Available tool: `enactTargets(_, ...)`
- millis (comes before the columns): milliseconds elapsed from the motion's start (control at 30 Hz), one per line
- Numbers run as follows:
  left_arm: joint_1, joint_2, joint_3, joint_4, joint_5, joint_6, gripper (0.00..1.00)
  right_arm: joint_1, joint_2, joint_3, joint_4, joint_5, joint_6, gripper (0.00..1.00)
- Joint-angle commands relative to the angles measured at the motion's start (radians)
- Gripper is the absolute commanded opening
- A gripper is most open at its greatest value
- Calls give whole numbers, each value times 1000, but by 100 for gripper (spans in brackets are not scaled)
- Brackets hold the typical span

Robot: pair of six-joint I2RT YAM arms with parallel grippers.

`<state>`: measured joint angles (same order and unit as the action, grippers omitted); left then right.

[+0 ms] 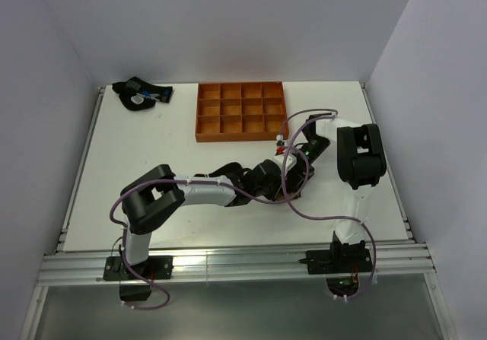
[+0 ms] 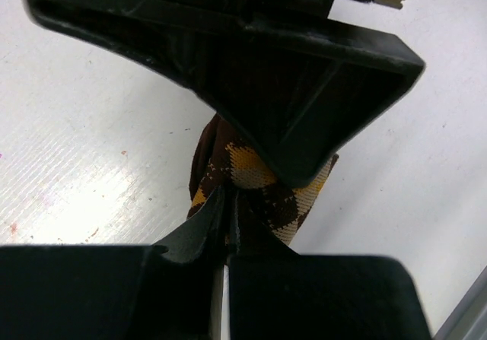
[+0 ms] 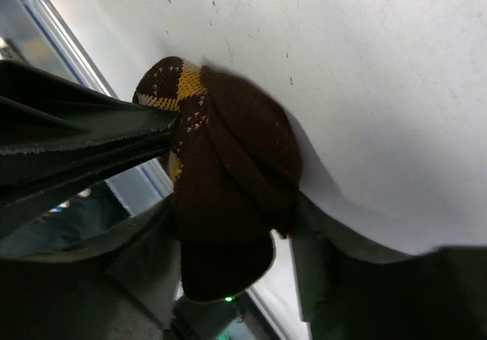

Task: Roll the socks
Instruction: Roll the sock at the center of the board.

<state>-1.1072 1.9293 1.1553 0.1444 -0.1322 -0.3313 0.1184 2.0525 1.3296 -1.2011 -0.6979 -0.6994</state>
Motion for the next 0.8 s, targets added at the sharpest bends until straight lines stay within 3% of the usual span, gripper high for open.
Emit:
enactTargets(0,-16,40,-2,-92,2,28,7,4,15,-15,28,25,17,57)
enactTargets(133,-17,34,-5,-83,-3,28,7,4,18,-20,28,14,15,32)
enactTargets(167,-17,33,-8,-82,-4,28,7,4,20,-17,25,9,14,20)
enactTargets(267,-17,25,-11,-78,-12,15,7,4,23,-21,26,-5,12,0)
enactTargets(367,-17,11,4,-88,-17,-29,10,4,12,-35,49,-15,21,0)
enactTargets(433,-16,-13,17,-104,-33,-72,18,4,-3,-47,64,-23,35,0)
enactTargets(500,-16,-38,29,-120,-82,-159,28,3,-12,-53,75,-31,40,0)
enactTargets(767,10,-226,-72,-132,-130,-633,49,4,-41,-96,162,-37,110,0)
